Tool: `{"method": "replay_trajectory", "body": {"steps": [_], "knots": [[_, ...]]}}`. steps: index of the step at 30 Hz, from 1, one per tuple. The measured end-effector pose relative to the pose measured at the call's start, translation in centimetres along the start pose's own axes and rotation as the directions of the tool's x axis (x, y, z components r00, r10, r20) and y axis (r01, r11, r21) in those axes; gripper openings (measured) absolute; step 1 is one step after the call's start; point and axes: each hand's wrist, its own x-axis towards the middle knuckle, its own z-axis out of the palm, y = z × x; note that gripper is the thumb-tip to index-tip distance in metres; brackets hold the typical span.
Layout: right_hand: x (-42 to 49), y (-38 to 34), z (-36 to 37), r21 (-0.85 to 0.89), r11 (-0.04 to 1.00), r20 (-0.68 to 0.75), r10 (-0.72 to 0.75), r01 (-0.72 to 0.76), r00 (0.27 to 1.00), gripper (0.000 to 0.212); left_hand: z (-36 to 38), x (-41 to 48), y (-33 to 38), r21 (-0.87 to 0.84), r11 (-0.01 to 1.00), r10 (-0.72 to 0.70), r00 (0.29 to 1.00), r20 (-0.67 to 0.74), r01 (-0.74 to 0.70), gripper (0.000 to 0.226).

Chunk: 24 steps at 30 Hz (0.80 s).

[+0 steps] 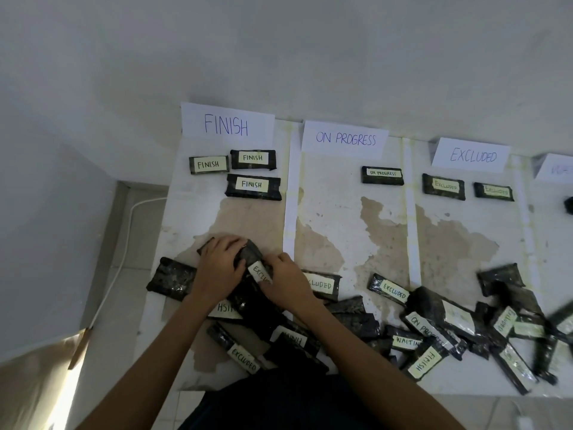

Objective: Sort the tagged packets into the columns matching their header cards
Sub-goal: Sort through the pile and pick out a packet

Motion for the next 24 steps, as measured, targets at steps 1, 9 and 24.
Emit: {"method": "replay_trajectory", "body": {"steps": [1, 9, 24], "knots": [[-0.1, -0.2, 0.2, -0.027, 1.0, -0.026, -0.004, 0.003, 1.0, 0.063, 0.0, -0.2, 0.0, 0.004, 1.0, -0.008, 1.0, 0.006, 0.008, 0.045], [-0.6, -1.0, 0.8, -0.104, 0.994, -0.125, -0.025, 0.012, 0.992, 0.073, -1.5, -0.2, 1.2, 0.0, 1.0, -0.02, 0.999, 0.038, 0.02, 0.051], [-3.1, 12.3, -15.1, -0.087, 0.996, -0.189, -0.04, 0.024, 0.981, 0.054, -1.0, 4.8, 13.1, -0.086, 0.987, 0.142, 0.989, 0.039, -0.139, 0.047]]}}
